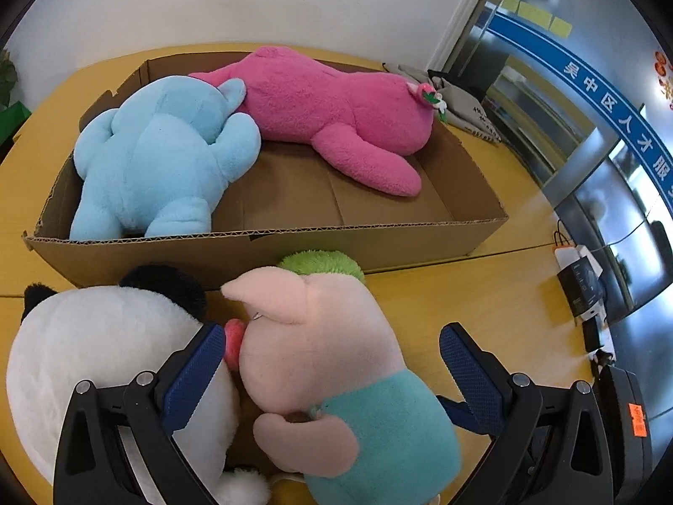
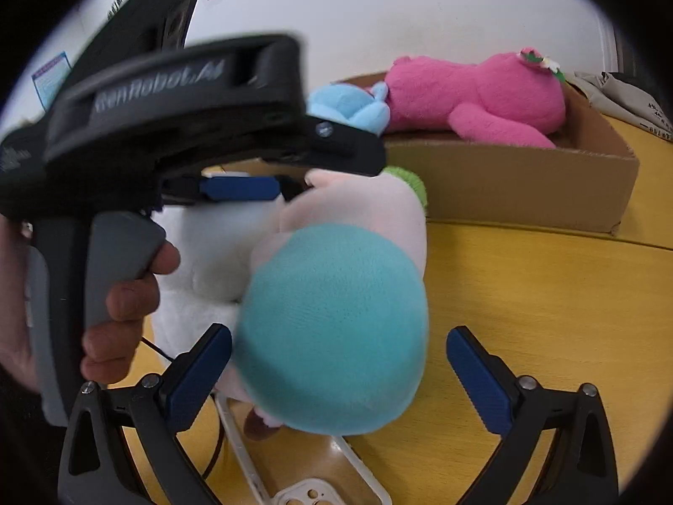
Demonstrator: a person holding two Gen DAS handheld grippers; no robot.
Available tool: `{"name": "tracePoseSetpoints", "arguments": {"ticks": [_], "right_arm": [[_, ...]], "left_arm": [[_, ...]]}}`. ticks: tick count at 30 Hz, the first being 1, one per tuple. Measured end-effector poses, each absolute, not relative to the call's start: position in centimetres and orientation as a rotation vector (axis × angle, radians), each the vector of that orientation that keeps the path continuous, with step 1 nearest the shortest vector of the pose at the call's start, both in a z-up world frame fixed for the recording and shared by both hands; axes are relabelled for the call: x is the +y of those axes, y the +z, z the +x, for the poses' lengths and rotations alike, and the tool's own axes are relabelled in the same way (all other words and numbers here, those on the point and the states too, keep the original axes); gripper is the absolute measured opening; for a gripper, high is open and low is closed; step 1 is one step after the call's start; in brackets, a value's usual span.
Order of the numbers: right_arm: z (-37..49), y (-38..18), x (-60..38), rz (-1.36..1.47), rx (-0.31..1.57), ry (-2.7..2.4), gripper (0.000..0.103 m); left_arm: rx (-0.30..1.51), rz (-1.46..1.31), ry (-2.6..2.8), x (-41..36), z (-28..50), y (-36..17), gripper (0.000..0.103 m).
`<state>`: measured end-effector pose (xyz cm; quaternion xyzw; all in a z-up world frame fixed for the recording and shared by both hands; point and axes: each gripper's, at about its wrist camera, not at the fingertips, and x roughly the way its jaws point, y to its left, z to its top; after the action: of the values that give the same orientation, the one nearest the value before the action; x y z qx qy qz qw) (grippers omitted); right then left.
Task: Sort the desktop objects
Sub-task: 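Move the right tool to the pink pig and close on its teal body, then lift the pink pig with the right tool and lower it into the box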
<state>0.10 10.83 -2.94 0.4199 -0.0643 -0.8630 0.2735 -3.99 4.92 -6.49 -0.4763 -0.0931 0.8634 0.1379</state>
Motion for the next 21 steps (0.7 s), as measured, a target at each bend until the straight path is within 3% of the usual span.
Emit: {"name": "tracePoseSetpoints", "arguments": {"ticks": [1,5,13,18,20,21], "right_arm": [[0.0,-3.4,10.6,1.139,-0.178,-2.304,0.089],[0.4,-3.5,11.2,1.123,-0.189,-2.31,0.078],[1.9,-2.7,15.3,1.123,-0.211,-2.389,0.077],[2.9,-2.3,15.3,1.121,-0.121,-2.39,0.077],[3.0,-2.3,15.2,1.116,-0.105,-2.391,0.077],[3.1,-2.3,15.2,1.111,-0.104,-2.391,0.077]], "left_arm": [[-0.273,-1.373,2.486,5.0,-3.9,-6.4,0.103],[-0.285,-1.356,2.442,5.4,-3.4,-6.1,0.103],[-0.352,-1.359,2.329,7.9,-3.9,-6.6,0.103],[-0.18,-1.451,2.348,11.1,-5.4,-8.9,0.102],[-0.088,-1.466,2.388,11.9,-5.3,-9.1,0.087],[-0.089,-1.463,2.392,11.9,-5.1,-9.0,0.084]]}}
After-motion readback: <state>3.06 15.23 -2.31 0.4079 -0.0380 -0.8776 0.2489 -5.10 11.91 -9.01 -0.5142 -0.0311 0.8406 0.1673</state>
